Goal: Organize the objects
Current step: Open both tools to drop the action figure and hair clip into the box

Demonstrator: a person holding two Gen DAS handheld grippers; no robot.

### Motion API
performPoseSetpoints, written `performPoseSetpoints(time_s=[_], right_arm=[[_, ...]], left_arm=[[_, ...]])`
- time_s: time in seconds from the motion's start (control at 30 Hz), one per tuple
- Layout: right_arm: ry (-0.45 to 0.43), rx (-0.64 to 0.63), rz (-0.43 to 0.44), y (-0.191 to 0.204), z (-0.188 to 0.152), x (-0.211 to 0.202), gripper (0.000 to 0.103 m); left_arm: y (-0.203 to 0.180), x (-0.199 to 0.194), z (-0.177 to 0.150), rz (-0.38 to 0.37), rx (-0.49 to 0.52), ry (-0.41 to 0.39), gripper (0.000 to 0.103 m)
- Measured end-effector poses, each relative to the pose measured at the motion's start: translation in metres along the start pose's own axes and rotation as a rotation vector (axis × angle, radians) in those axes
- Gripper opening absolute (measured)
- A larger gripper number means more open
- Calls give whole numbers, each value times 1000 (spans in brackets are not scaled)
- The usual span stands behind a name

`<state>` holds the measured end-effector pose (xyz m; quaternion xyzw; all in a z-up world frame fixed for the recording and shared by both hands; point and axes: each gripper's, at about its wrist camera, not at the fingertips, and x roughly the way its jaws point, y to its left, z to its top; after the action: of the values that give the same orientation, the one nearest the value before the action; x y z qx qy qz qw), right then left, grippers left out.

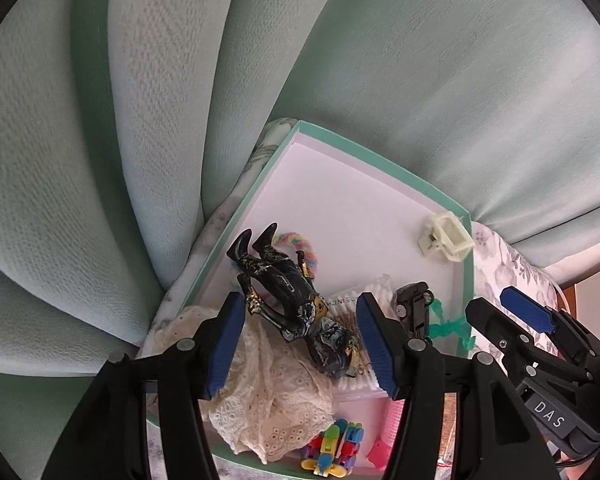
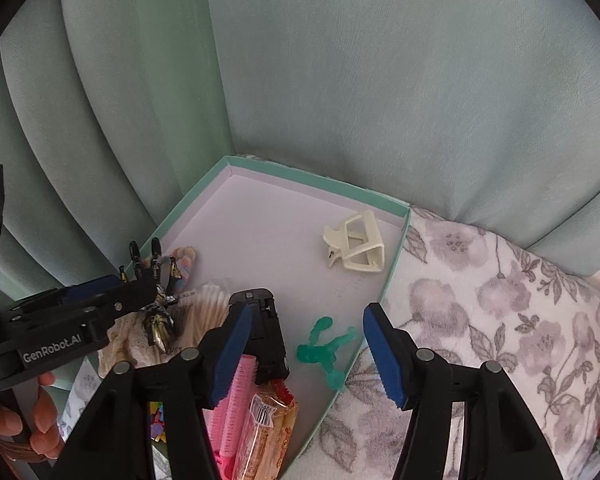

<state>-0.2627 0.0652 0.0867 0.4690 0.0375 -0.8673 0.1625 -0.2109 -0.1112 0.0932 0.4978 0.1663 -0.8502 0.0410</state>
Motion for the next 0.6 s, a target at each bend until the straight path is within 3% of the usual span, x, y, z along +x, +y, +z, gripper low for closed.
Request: performPoseSetpoints(time_s=[0.3,0.47,0.6], right_arm=[[-19,1,-10,-2,-5,-20,63],[-32,-2,-30,-3,-10,-28,83],[-38,4,-35,-6,-12,-32,88]], left_arm=[[-5,-22,-6,-14,8,-28,59],[-13,-16,-4,3,8,-34,60],[-9,-26,-9,24,14,-41,60]])
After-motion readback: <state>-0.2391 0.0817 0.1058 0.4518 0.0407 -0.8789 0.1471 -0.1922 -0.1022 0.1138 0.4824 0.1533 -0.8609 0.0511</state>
